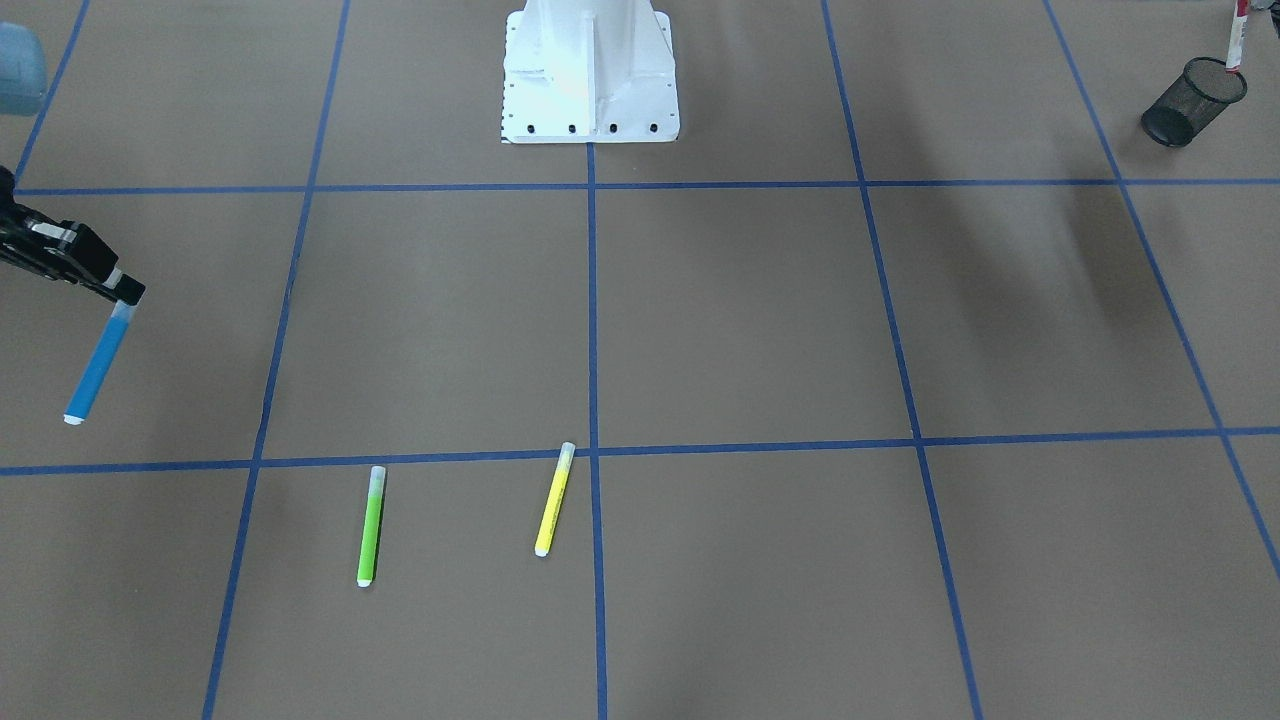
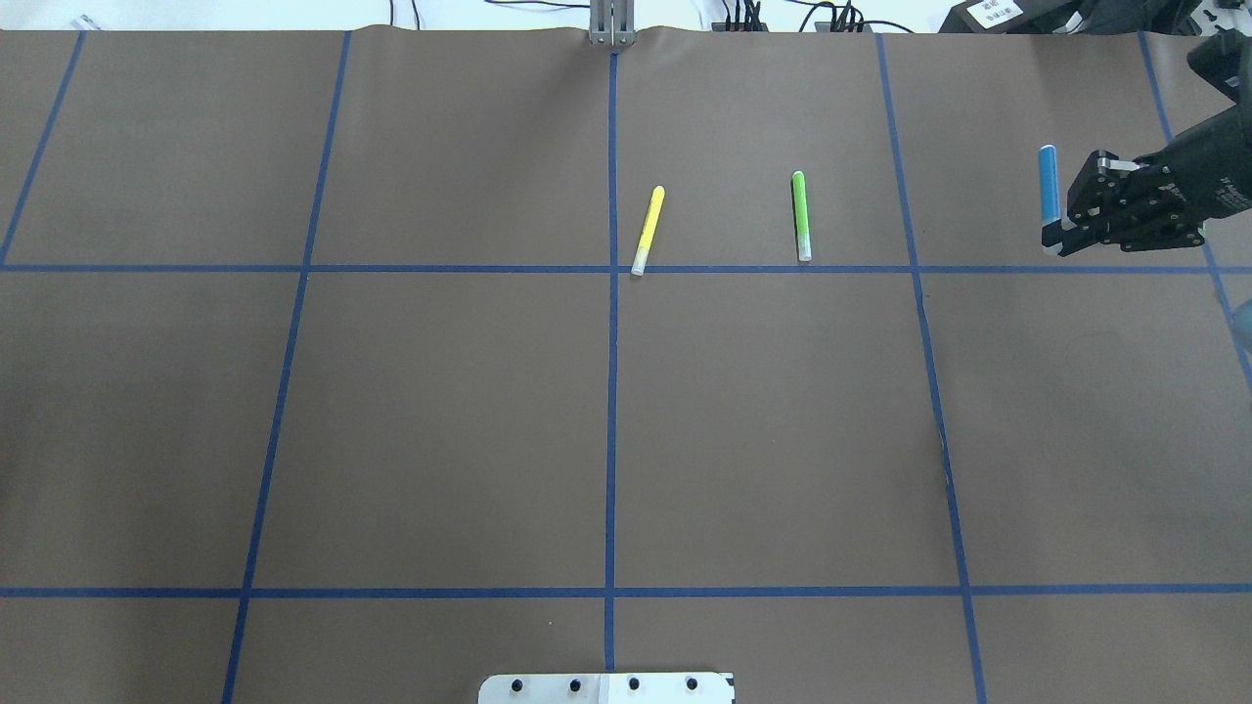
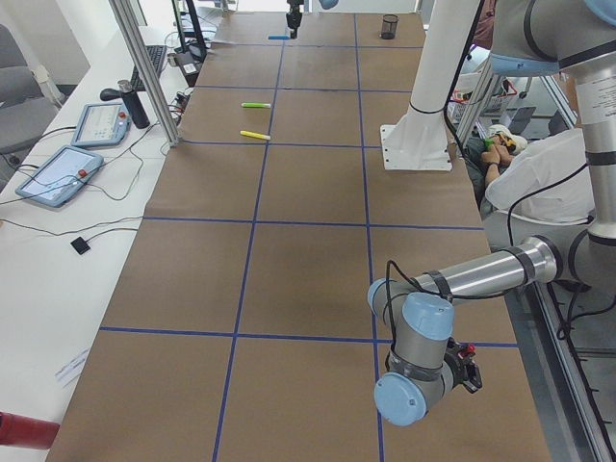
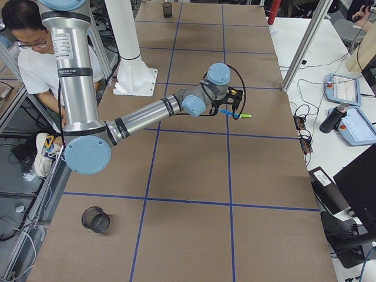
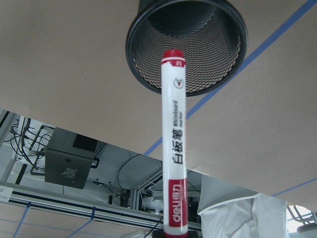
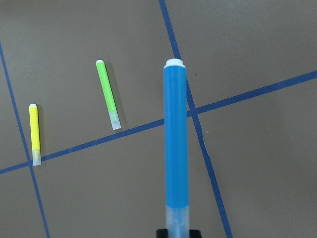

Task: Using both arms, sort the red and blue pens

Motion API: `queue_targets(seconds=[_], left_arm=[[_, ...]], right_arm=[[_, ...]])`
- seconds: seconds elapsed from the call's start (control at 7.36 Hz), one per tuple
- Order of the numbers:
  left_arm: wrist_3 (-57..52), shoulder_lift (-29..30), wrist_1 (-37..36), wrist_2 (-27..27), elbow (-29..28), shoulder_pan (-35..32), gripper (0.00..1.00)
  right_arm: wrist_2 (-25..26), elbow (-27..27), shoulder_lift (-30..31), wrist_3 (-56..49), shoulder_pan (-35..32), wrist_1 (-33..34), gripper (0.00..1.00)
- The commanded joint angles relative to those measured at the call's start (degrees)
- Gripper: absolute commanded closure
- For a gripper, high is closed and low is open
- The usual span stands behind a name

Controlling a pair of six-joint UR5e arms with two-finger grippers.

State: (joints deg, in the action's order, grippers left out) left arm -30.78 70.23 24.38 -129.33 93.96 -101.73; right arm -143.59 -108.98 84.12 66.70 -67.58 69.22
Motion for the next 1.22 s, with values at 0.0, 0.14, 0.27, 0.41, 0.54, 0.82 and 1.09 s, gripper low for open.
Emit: queue_targets(seconds=[0.0,0.14,0.27,0.41,0.54,0.82,1.09], left_arm=[[-0.1,0.0,0.0,-2.2,-1.1,0.0,1.0],[-0.1,0.0,0.0,-2.2,-1.6,0.0,1.0],[-0.2,0.0,0.5,-2.2,-2.6,0.0,0.82],[-0.2,0.0,1.5,-2.2,-3.4,0.0,0.62],[0.1,0.1,2.1,-3.0,-3.8,0.1,0.01],[1.5,1.3,2.2,-3.8,-3.8,0.1,0.0],[1.8,3.3,7.3,-5.1,-3.9,0.1,0.0]], right_arm=[[-0.9,-1.2,1.4,0.0,-1.1,0.0,1.0],[-0.9,-1.2,1.4,0.0,-1.2,0.0,1.0],[-0.9,-1.2,1.7,0.0,-1.4,0.1,1.0],[-1.0,-1.3,1.7,0.0,-1.6,0.1,1.0],[-1.8,-1.3,1.7,0.0,-2.1,0.2,1.0],[-6.1,-1.3,1.7,-0.1,-5.3,0.2,1.0],[-6.0,-1.2,3.3,-0.9,-6.3,0.2,1.0]])
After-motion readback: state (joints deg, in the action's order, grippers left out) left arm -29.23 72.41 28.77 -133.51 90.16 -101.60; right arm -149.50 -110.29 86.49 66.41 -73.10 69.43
